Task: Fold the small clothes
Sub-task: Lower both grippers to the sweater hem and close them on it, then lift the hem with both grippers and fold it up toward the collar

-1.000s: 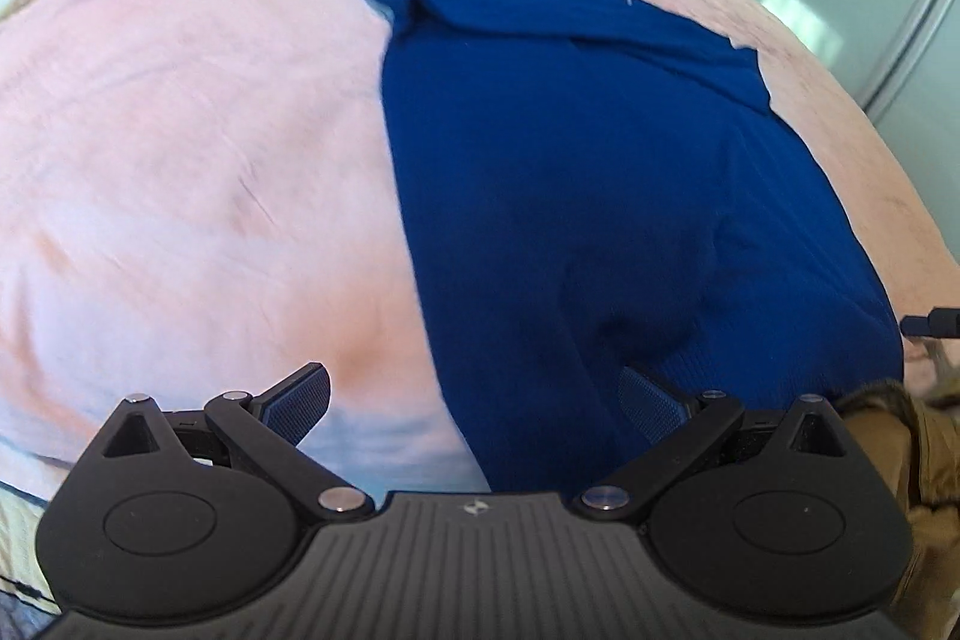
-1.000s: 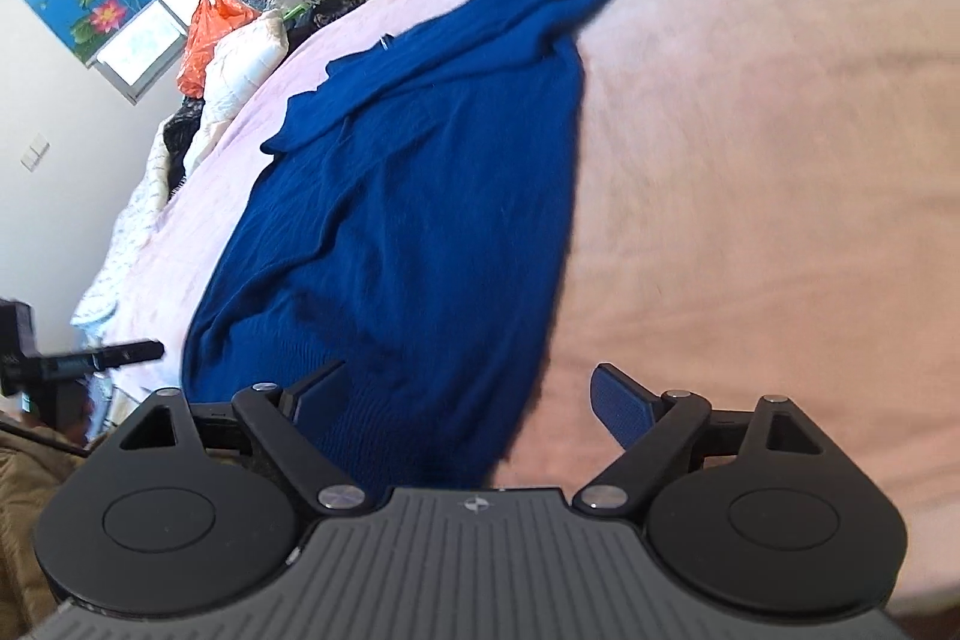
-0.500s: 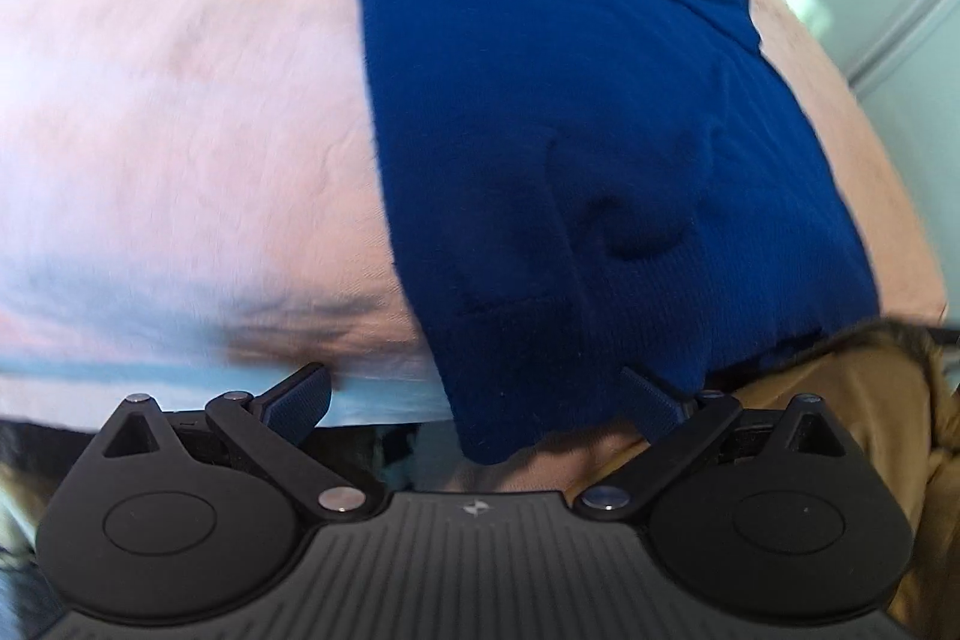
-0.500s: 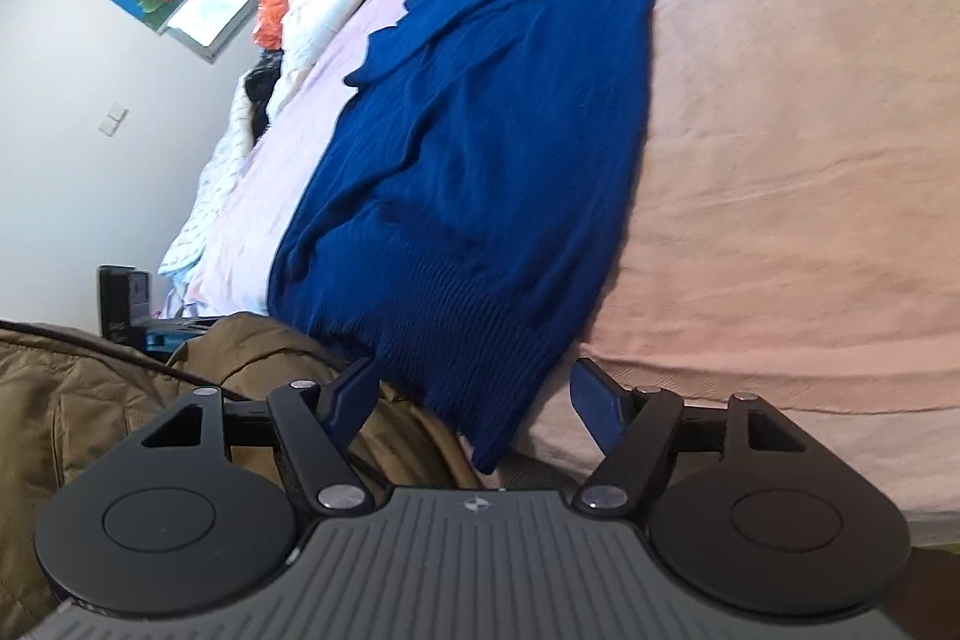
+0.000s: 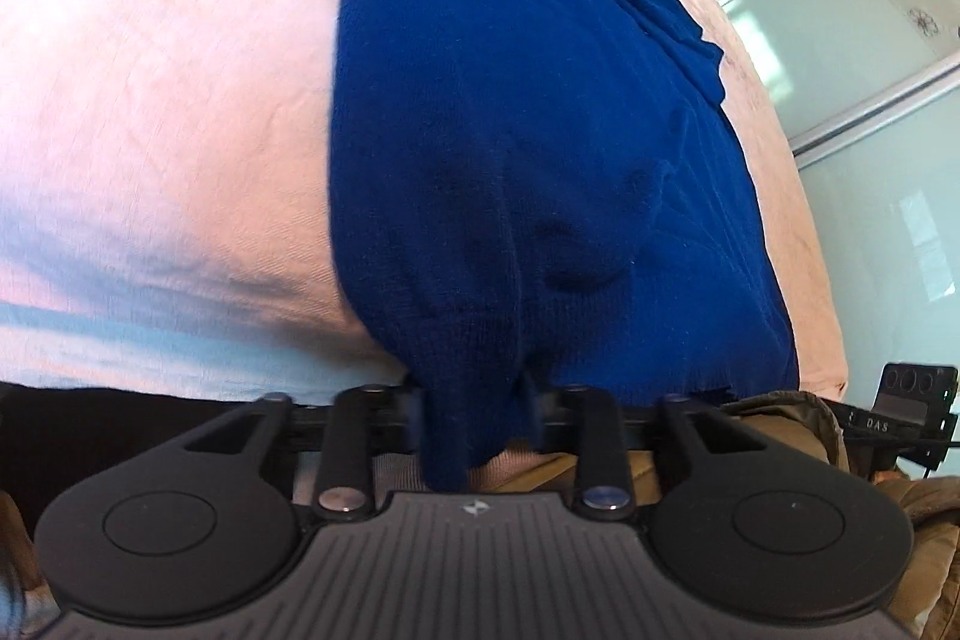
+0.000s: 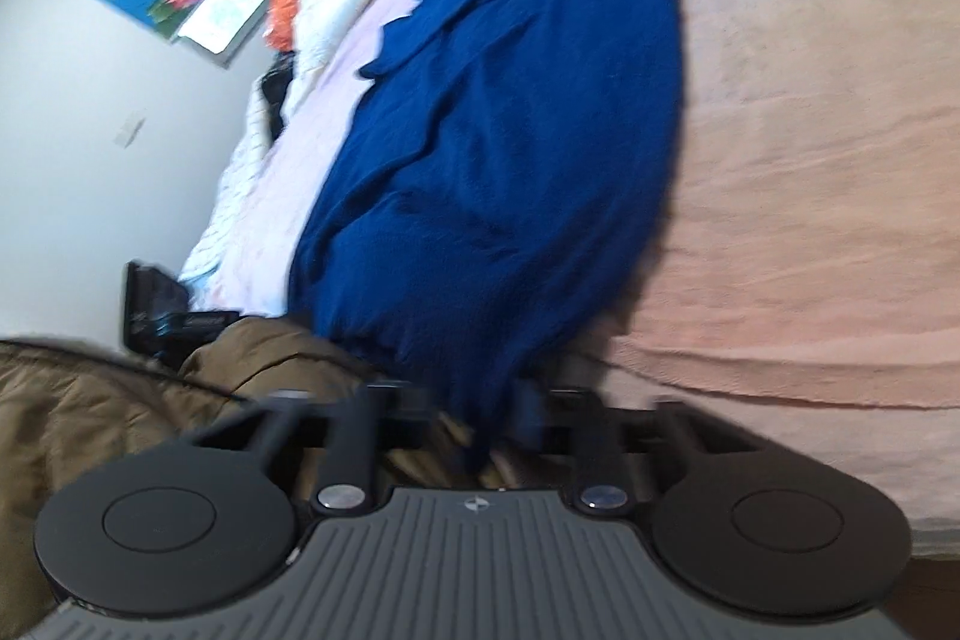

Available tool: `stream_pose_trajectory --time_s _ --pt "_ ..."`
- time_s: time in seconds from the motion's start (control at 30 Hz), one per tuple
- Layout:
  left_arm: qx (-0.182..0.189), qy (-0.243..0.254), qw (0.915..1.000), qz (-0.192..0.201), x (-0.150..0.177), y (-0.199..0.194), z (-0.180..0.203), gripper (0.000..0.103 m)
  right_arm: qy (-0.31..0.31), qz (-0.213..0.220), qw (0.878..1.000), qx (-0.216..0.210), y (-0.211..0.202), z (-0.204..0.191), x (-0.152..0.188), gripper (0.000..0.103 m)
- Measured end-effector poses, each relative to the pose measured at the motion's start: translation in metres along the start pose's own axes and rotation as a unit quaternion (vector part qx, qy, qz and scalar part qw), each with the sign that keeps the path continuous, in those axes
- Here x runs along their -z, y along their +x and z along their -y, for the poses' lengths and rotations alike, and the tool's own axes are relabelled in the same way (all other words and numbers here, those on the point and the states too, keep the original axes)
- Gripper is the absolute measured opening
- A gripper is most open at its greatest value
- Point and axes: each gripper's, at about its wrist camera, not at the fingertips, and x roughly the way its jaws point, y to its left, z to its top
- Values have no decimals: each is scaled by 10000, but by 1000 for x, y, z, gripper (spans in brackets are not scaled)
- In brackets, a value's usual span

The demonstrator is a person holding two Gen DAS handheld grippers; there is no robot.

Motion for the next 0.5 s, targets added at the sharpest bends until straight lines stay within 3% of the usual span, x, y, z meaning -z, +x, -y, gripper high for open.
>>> stream_pose_trajectory --time_s 0.07,0.2,0.5 --pt "-17 166 9999 23 -1 -2 7 11 -24 20 10000 47 0 -1 1 9" --pt "-27 535 9984 202 -5 -14 23 10 -278 225 9994 7 -6 -16 -4 9" --pt "60 1184 9874 1047 -40 -41 64 10 -647 1011 9927 -140 -16 -34 -35 8"
